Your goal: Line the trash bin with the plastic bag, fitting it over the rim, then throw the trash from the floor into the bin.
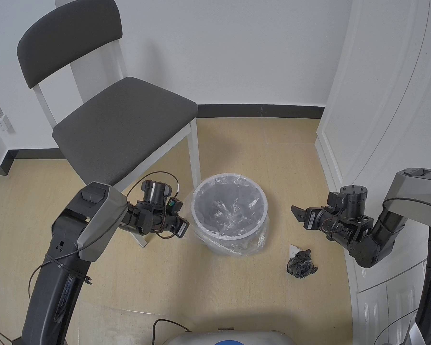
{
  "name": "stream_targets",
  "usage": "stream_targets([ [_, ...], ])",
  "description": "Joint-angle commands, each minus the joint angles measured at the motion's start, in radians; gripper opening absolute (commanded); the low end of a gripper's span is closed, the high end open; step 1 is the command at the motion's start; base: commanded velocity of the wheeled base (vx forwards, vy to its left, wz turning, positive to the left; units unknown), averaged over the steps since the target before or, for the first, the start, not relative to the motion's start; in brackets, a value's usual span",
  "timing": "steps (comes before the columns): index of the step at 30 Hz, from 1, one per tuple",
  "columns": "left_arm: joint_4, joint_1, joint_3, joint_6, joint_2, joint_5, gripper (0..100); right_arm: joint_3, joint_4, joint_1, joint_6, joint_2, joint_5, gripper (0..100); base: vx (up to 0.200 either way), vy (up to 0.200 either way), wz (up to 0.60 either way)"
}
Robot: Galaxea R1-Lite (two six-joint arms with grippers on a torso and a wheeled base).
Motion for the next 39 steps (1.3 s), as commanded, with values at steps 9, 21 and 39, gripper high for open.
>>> stream_targets([
  [9, 0.000, -0.006, -0.096, -0.013, 0.102, -0.027, 0, -0.004, -0.001, -0.009, 0.000, 0.032, 0.007, 100, 0.000, 0.000, 0.00],
  [21, -0.025, 0.019, 0.033, -0.012, 0.032, -0.027, 100, -0.003, 0.018, -0.050, -0.009, 0.035, 0.031, 100, 0.000, 0.000, 0.00],
  [39, -0.462, 0.055, 0.525, -0.131, -0.218, -0.108, 100, -0.014, 0.086, -0.107, -0.018, 0.089, 0.091, 100, 0.000, 0.000, 0.00],
])
